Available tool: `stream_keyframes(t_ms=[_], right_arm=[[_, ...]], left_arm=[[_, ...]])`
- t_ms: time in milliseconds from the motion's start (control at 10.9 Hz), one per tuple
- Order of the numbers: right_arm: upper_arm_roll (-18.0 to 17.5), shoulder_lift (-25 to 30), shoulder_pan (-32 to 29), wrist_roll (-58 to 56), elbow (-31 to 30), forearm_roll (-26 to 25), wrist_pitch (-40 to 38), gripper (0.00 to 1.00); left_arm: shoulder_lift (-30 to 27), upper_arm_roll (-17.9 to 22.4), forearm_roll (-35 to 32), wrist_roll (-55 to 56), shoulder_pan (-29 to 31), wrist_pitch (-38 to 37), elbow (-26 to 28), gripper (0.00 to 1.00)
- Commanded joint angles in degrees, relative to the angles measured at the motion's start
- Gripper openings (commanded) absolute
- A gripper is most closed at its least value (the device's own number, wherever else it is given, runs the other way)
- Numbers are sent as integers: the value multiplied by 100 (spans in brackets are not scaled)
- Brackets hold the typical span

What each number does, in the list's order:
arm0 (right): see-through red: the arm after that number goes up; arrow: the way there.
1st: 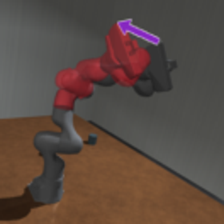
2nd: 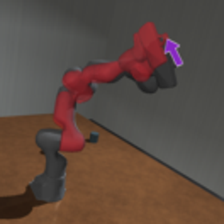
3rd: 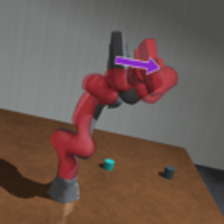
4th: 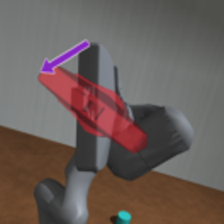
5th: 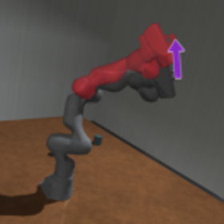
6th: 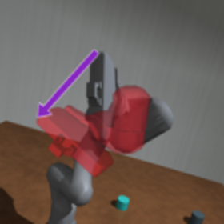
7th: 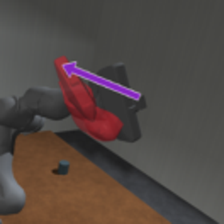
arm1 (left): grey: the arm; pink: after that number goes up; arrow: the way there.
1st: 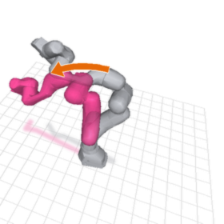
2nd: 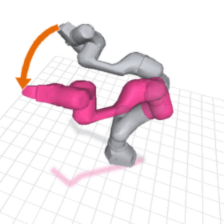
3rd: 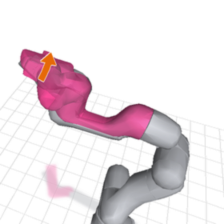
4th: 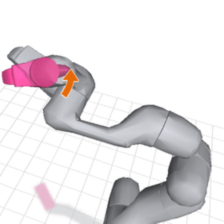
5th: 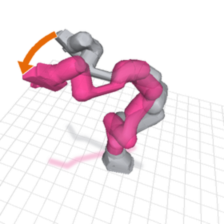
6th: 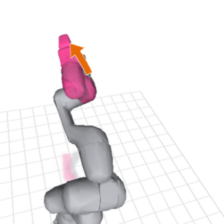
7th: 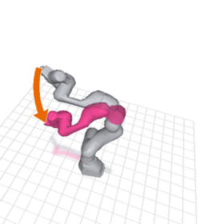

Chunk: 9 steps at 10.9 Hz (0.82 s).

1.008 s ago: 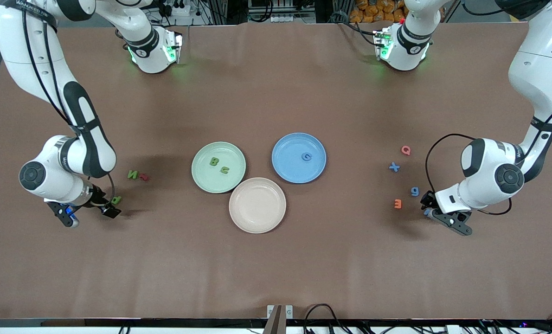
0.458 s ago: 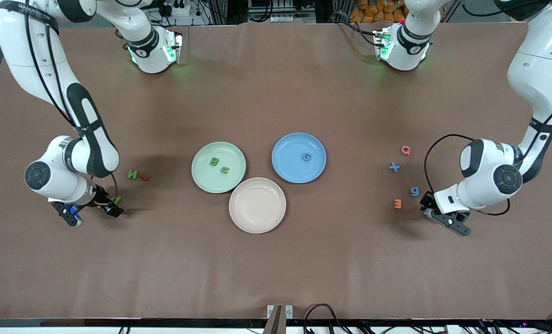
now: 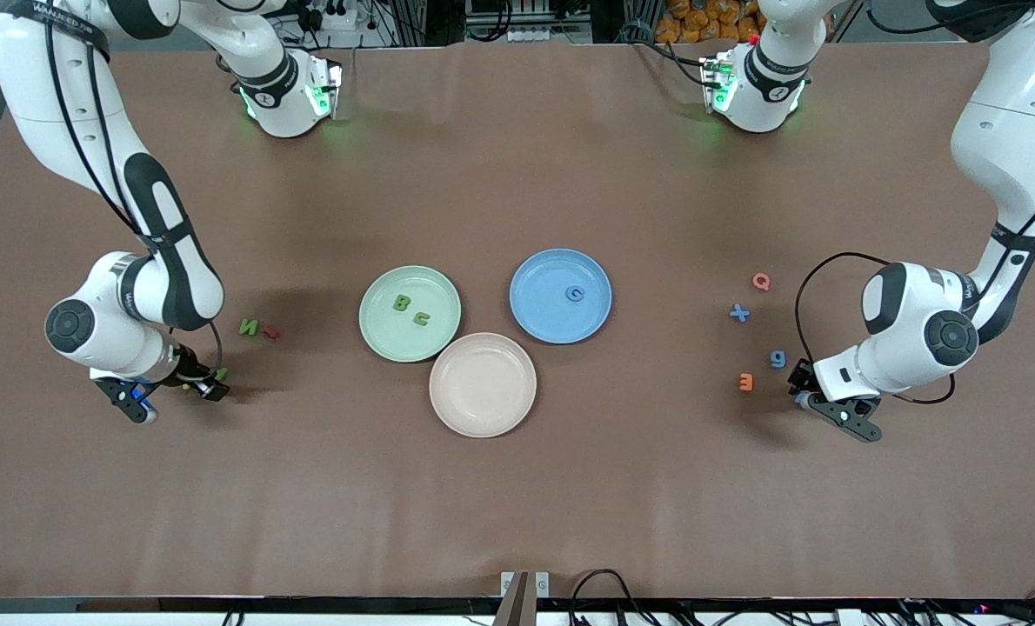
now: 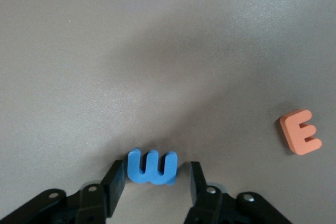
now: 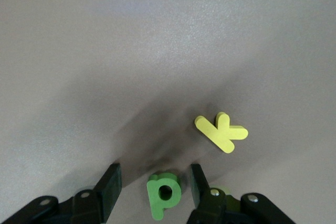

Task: Sort letters by color into matching plates
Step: 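Grasp the green p with the right gripper while the left gripper lifts the E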

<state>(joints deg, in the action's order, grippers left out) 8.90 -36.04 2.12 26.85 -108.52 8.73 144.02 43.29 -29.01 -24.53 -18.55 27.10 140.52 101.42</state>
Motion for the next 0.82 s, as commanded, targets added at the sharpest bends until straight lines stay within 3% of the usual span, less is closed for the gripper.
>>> stream_keyframes(t_ms=[0, 275, 367, 550, 733], right_arm=[[-55, 79, -54, -171, -293, 6, 162, 54], [-90, 184, -63, -197, -407, 6, 162, 52], [-99, 185, -63, -206, -425, 6, 162, 52], [-117, 229, -54, -206, -512, 6, 205, 52], [-125, 246, -54, -206, -565, 6, 241, 52]], left_arm=[[75, 9, -140, -8, -29, 37, -105, 54], [75, 9, -140, 0, -38, 37, -105, 23], [75, 9, -140, 0, -38, 37, -105, 19], [75, 9, -149, 0, -38, 37, -105, 0], [66, 9, -166, 0, -38, 37, -105, 0]])
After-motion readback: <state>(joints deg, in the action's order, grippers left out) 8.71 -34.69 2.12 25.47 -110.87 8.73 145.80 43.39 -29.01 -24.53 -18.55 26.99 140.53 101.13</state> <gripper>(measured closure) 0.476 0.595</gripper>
